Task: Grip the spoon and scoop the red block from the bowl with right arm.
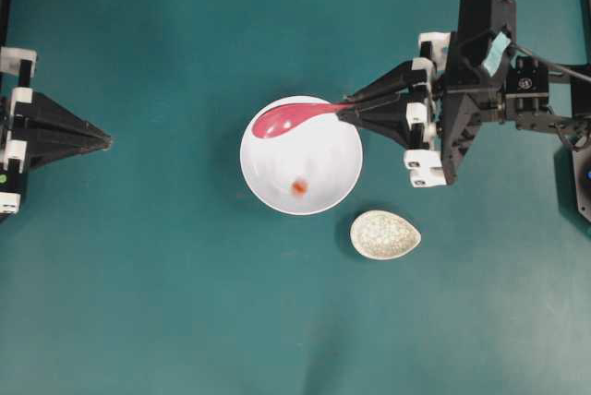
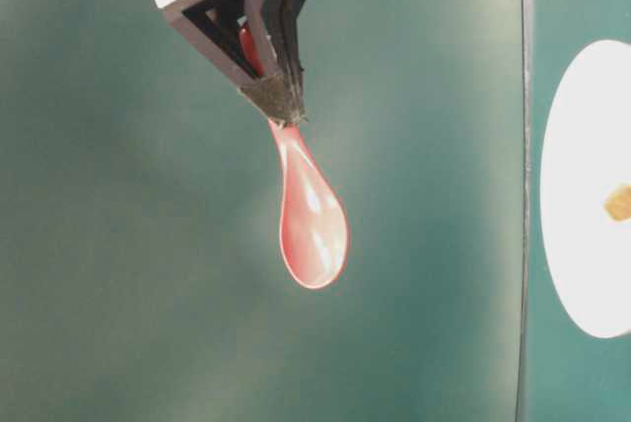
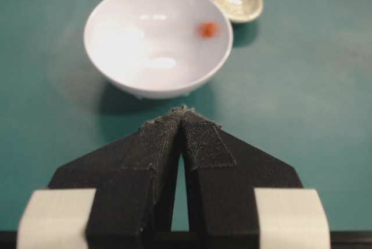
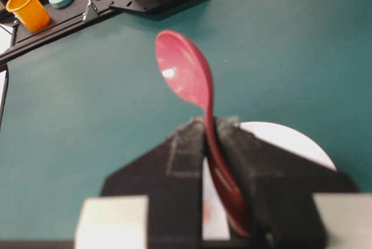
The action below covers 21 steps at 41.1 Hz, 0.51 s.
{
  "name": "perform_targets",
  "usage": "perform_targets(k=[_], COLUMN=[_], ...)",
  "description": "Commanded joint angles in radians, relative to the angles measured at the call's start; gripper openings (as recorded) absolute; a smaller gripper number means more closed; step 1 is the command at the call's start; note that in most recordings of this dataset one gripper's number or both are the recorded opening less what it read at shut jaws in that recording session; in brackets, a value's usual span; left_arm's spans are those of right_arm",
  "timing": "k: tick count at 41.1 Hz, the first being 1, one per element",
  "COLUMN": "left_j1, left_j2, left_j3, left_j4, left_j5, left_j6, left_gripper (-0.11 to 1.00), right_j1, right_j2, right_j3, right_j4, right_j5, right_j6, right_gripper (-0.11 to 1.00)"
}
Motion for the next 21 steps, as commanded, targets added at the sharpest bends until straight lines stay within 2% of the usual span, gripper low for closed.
perform_targets(k=[1, 5, 21], left_j1=[0.0, 0.0, -0.002], left_j2=[-0.002, 0.0, -0.005], left_j3=[-0.031, -0.029, -0.029], left_j4=[0.002, 0.002, 0.002], left_j5=[0.006, 0.02, 0.091], left_j6=[-0.002, -0.002, -0.002], left_gripper=[0.0, 0.0, 0.0], right_j1=[-0.005, -0.011, -0.025], right_j2=[-0.023, -0.028, -0.035], right_j3=[-0.021, -0.018, -0.015], right_j4=[-0.011, -0.028, -0.026], right_j5=[-0.008, -0.006, -0.005], right_j6=[-0.015, -0.017, -0.015], right_gripper=[0.07, 0.07, 0.07])
